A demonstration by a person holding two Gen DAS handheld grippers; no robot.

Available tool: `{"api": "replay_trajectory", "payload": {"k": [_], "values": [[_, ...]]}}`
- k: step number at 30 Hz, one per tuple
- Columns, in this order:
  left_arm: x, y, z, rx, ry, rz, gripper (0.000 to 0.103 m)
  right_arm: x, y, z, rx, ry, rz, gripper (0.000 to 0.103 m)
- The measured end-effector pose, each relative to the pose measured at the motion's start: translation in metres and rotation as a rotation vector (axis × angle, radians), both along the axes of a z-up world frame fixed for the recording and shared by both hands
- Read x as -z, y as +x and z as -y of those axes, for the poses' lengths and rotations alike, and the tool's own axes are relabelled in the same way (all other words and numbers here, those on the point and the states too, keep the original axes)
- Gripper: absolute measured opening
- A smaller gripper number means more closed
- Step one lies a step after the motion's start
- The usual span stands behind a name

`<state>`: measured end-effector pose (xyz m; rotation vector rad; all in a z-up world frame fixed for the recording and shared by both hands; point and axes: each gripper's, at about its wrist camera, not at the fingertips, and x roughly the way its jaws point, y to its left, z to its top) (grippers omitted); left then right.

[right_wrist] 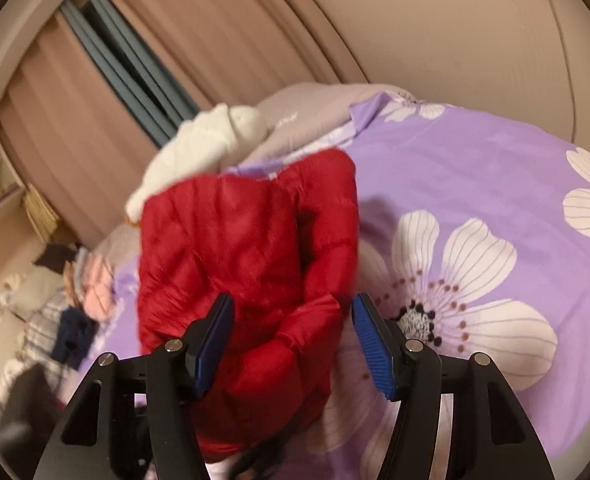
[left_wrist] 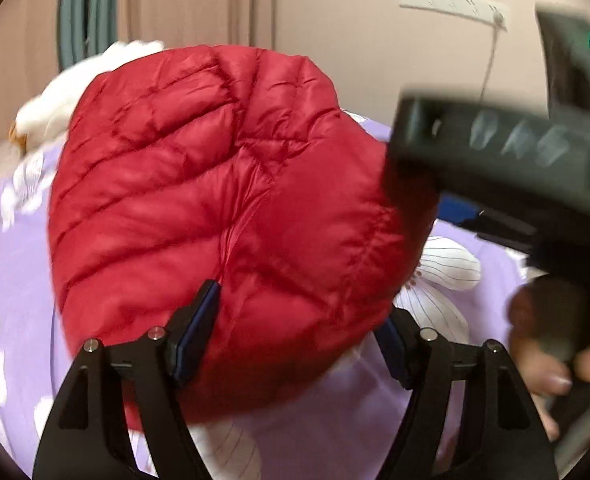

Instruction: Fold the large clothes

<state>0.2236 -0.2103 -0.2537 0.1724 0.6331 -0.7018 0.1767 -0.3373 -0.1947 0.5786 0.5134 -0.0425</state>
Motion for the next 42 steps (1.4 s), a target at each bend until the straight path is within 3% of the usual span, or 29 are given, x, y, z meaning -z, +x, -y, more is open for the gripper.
{"api": "replay_trajectory", "payload": {"k": [3, 8, 12, 15, 22, 25, 29, 42], "values": [[-0.011, 0.007, -0.023, -0.034, -0.06, -0.056, 0.074, 0.003, -0.002, -0.003, 0.009, 0.02, 0.003, 0.063], [-0.029, 0.009, -0.049, -0.091, -0.076, -0.029, 0.074, 0.0, 0.0, -0.008, 0.044, -0.012, -0.022, 0.063], [-0.048, 0.013, -0.087, -0.219, -0.161, -0.025, 0.073, 0.005, 0.001, -0.012, 0.096, -0.075, -0.077, 0.062], [-0.06, 0.029, -0.116, -0.29, -0.223, -0.056, 0.073, 0.015, -0.001, -0.01, 0.101, -0.052, -0.098, 0.062], [-0.056, 0.027, -0.148, -0.414, -0.286, -0.08, 0.073, 0.048, 0.01, -0.014, 0.106, -0.074, -0.191, 0.062], [-0.051, 0.055, -0.151, -0.475, -0.268, -0.103, 0.073, 0.06, 0.019, -0.015, 0.12, -0.123, -0.218, 0.061], [-0.045, 0.08, -0.143, -0.521, -0.263, -0.131, 0.073, 0.075, 0.027, -0.021, 0.118, -0.261, -0.223, 0.061], [-0.004, 0.117, -0.106, -0.6, -0.169, -0.19, 0.076, 0.076, 0.014, 0.003, 0.102, -0.162, -0.187, 0.065]]}}
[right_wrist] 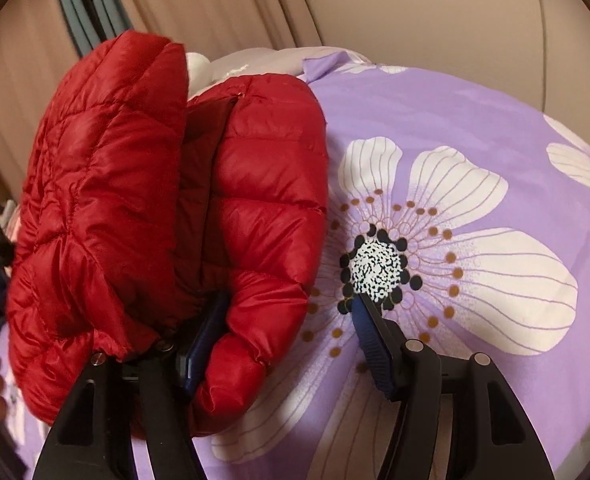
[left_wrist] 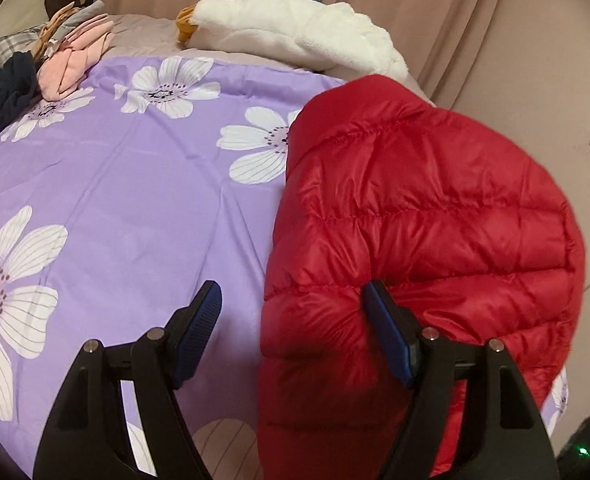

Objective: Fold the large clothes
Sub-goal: 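Grasp the folded jacket with the right tool and tuck its edge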

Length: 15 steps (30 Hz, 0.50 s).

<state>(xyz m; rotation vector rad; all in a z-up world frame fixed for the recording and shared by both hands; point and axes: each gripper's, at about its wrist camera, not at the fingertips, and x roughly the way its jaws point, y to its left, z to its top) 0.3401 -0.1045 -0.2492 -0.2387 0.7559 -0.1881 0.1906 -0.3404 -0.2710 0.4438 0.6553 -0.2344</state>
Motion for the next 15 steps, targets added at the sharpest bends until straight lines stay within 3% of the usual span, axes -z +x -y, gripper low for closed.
{"api": "replay_trajectory", "payload": {"k": [5, 9, 15], "values": [[0.019, 0.013, 0.006, -0.002, -0.028, -0.031, 0.081, 0.003, 0.001, 0.008, -0.003, -0.018, -0.011, 0.068], [0.027, 0.015, 0.023, 0.019, 0.133, 0.012, 0.081, 0.005, 0.003, 0.008, 0.006, -0.026, 0.004, 0.069], [0.036, 0.019, 0.023, 0.016, 0.159, -0.004, 0.081, 0.002, 0.002, -0.011, 0.014, -0.042, 0.008, 0.07]]}}
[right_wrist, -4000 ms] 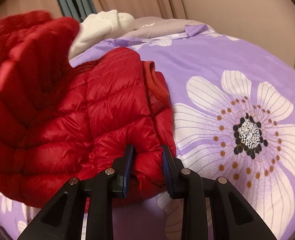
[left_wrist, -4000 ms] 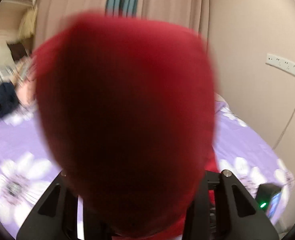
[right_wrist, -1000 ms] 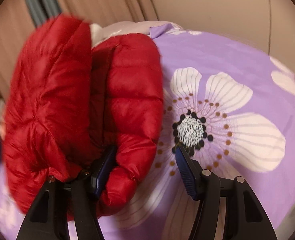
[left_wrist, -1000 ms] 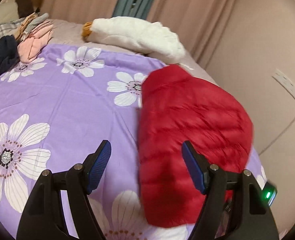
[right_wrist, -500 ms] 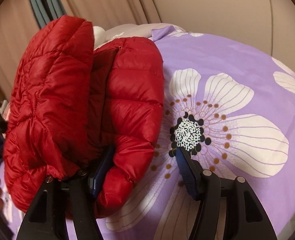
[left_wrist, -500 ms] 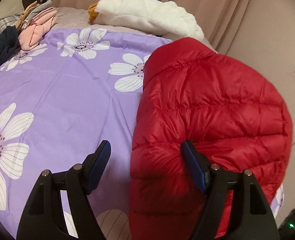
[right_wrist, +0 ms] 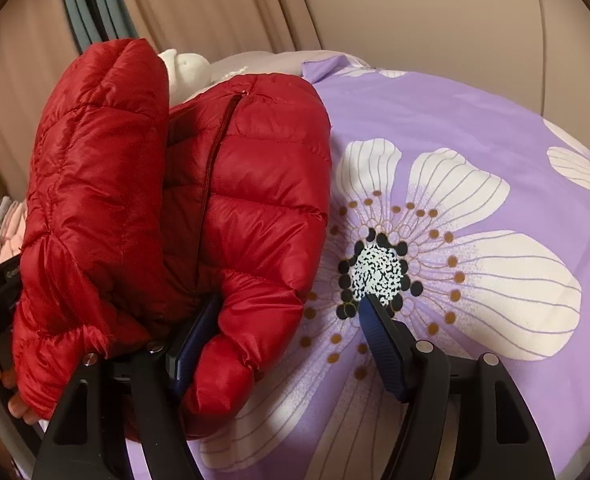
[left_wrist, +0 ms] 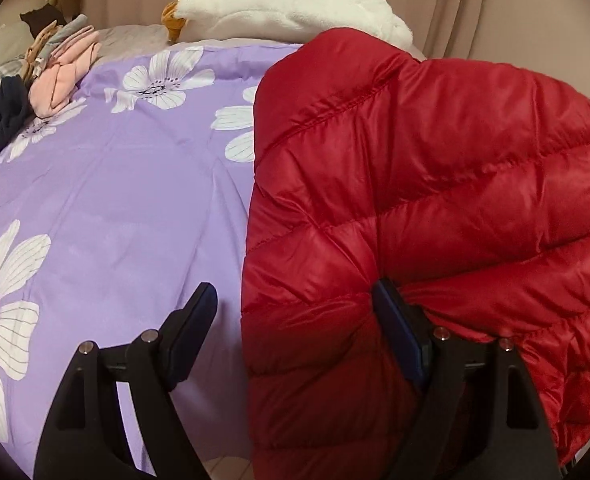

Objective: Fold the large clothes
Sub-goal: 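Grasp the folded jacket with the right tool and tuck its edge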

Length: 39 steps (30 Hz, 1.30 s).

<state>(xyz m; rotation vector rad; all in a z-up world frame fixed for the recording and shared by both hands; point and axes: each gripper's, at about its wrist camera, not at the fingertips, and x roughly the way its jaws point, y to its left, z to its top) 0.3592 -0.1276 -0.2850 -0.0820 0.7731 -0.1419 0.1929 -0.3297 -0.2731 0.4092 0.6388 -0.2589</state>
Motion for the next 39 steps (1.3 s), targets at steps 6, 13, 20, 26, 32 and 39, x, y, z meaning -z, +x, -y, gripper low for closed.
{"api": "replay_trajectory", "payload": {"k": [6, 13, 20, 26, 32, 39], "values": [[-0.009, -0.01, -0.002, 0.024, 0.015, 0.051, 0.079, -0.005, -0.004, 0.003, 0.017, 0.054, -0.021, 0.07], [-0.018, -0.01, -0.047, 0.065, -0.195, -0.05, 0.078, -0.059, -0.032, 0.012, 0.049, 0.145, 0.074, 0.07], [-0.047, -0.028, -0.04, 0.059, -0.145, 0.058, 0.078, -0.136, -0.024, -0.032, -0.065, 0.029, 0.248, 0.07], [-0.062, 0.003, -0.035, 0.058, -0.201, 0.058, 0.078, -0.127, 0.037, -0.047, -0.08, 0.0, 0.193, 0.054], [-0.06, 0.028, -0.021, 0.062, -0.189, 0.078, 0.077, -0.117, 0.077, -0.038, -0.064, -0.028, 0.144, 0.054], [0.004, 0.078, -0.025, 0.022, -0.401, -0.076, 0.089, -0.072, 0.11, -0.02, -0.033, -0.084, 0.09, 0.056]]}}
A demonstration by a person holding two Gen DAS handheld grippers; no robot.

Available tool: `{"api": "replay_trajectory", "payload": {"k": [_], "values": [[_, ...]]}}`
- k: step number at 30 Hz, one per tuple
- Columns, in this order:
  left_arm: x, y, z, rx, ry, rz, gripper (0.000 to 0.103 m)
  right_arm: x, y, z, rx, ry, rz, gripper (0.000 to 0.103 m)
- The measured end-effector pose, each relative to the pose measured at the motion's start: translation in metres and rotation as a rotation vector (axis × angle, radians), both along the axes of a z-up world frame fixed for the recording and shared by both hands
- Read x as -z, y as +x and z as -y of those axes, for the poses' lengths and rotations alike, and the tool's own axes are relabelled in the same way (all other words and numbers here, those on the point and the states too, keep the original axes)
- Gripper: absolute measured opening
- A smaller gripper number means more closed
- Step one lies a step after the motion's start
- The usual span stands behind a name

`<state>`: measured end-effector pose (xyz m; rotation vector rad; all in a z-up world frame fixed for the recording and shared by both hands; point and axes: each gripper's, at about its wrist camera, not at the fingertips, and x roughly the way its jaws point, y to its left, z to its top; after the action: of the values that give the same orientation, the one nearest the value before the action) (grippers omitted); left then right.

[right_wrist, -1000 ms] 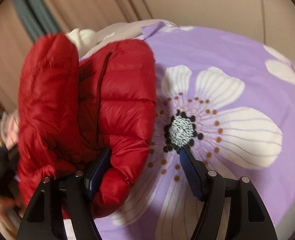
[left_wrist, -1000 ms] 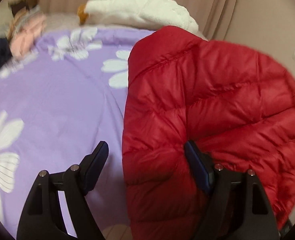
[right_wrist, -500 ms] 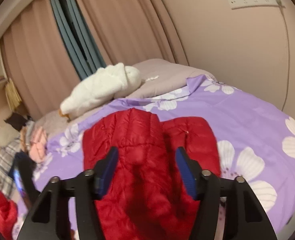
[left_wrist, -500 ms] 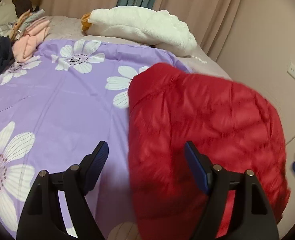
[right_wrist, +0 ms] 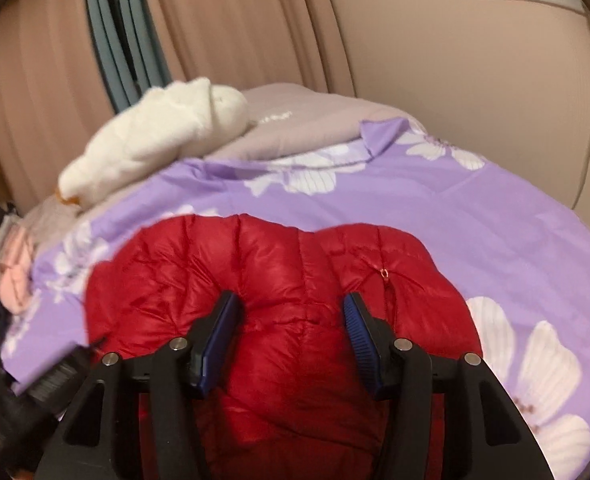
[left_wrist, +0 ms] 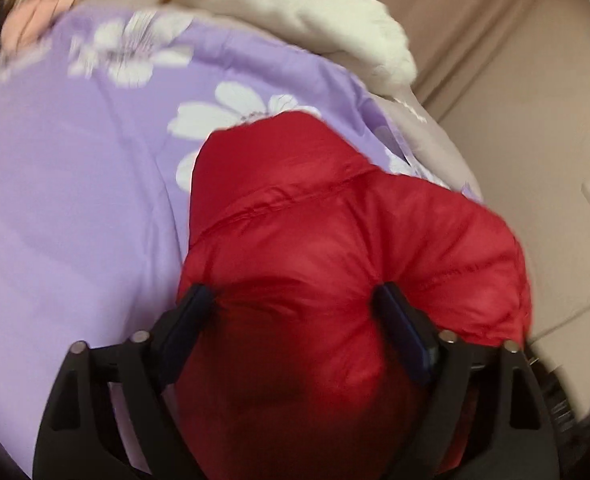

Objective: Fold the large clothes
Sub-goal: 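Grasp the folded jacket with the right tool and tuck its edge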

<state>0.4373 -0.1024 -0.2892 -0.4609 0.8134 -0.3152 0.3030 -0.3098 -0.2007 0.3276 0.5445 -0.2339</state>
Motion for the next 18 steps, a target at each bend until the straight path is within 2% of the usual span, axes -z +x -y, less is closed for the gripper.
{"api": "replay_trajectory", "payload": {"k": [2, 4, 6, 8, 12, 18], "values": [[0.005, 0.005, 0.002, -0.001, -0.008, -0.002, 0.091, 0.017, 0.005, 0.007, -0.003, 0.027, 0.027, 0.057], [0.005, 0.006, 0.013, -0.001, 0.056, 0.035, 0.092, 0.027, 0.005, 0.012, -0.002, 0.066, 0.049, 0.057], [0.006, 0.005, 0.026, -0.016, 0.142, 0.067, 0.092, 0.029, 0.005, 0.007, 0.009, 0.033, 0.049, 0.057], [0.007, 0.006, 0.031, -0.029, 0.177, 0.077, 0.092, 0.028, 0.008, 0.002, 0.018, -0.001, 0.036, 0.057], [0.013, 0.006, 0.027, -0.034, 0.191, 0.081, 0.092, 0.029, 0.013, -0.003, 0.032, -0.046, 0.012, 0.057], [0.014, 0.005, 0.025, -0.039, 0.192, 0.08, 0.092, 0.029, 0.015, -0.003, 0.035, -0.051, 0.012, 0.057]]}}
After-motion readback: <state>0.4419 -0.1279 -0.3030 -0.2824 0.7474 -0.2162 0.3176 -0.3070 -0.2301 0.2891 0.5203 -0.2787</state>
